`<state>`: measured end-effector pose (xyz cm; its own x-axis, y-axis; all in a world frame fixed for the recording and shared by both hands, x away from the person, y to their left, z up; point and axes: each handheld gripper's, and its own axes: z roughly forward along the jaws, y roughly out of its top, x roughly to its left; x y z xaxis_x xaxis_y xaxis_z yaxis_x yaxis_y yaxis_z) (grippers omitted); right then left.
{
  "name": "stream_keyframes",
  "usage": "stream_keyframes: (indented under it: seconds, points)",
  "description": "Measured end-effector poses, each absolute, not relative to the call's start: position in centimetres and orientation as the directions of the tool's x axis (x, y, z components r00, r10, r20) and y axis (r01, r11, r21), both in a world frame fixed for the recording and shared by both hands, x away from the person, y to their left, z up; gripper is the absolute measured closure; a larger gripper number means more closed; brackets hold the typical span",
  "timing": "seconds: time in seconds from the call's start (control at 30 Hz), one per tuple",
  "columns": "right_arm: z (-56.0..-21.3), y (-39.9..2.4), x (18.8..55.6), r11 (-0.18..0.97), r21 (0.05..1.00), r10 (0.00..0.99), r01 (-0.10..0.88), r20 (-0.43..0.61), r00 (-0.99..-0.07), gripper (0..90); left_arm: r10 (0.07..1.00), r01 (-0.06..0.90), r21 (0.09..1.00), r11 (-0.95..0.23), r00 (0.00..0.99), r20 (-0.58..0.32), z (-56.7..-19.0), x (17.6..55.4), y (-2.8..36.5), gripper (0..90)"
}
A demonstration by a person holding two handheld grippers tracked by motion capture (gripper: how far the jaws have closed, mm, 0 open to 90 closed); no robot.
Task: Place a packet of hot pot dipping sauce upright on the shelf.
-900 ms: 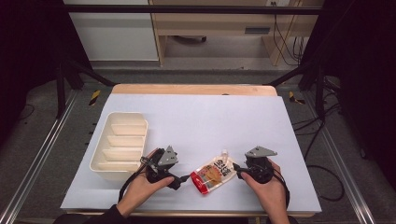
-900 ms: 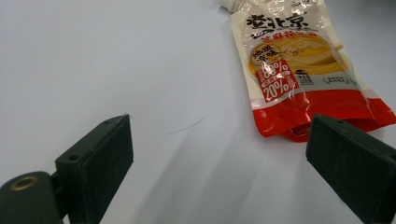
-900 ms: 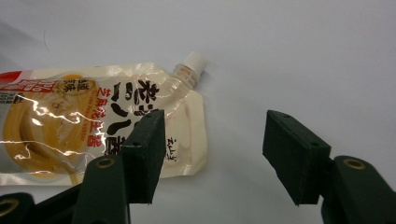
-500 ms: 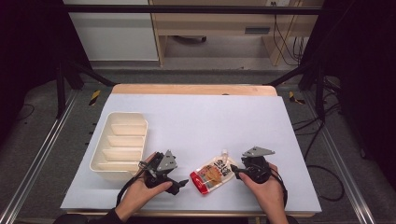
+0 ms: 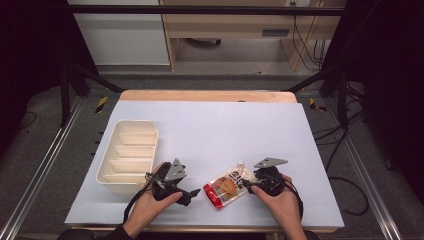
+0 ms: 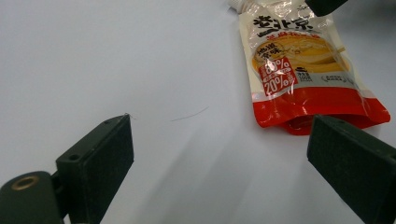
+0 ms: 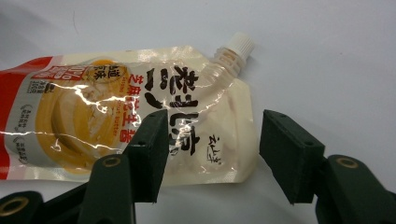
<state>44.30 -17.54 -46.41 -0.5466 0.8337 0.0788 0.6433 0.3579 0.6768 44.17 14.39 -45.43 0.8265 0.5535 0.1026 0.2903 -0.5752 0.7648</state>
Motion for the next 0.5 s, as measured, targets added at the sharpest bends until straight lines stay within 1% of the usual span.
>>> stream_keyframes:
  seconds: [0.17,0.3,0.4,0.5]
  points:
    - [-46.61,-17.16,44.70,0.362,0.662,0.837,0.656,0.079,-0.541,39.7,0.553,0.286,0.763,-0.579,0.826,0.109,-45.43,44.20,14.34,7.0]
    - [-46.78,-17.18,44.98,0.364,0.659,0.839,0.659,0.076,-0.539,39.6,0.550,0.285,0.762,-0.582,0.828,0.111,-45.46,44.21,14.31,7.0]
    - [-46.90,-17.30,45.00,0.359,0.649,0.841,0.670,0.086,-0.534,40.1,0.549,0.282,0.761,-0.584,0.828,0.115,-45.46,44.15,14.25,7.0]
    - [-46.80,-17.24,44.88,0.336,0.654,0.839,0.678,0.120,-0.531,41.2,0.543,0.278,0.759,-0.589,0.831,0.117,-45.47,44.13,14.18,7.0]
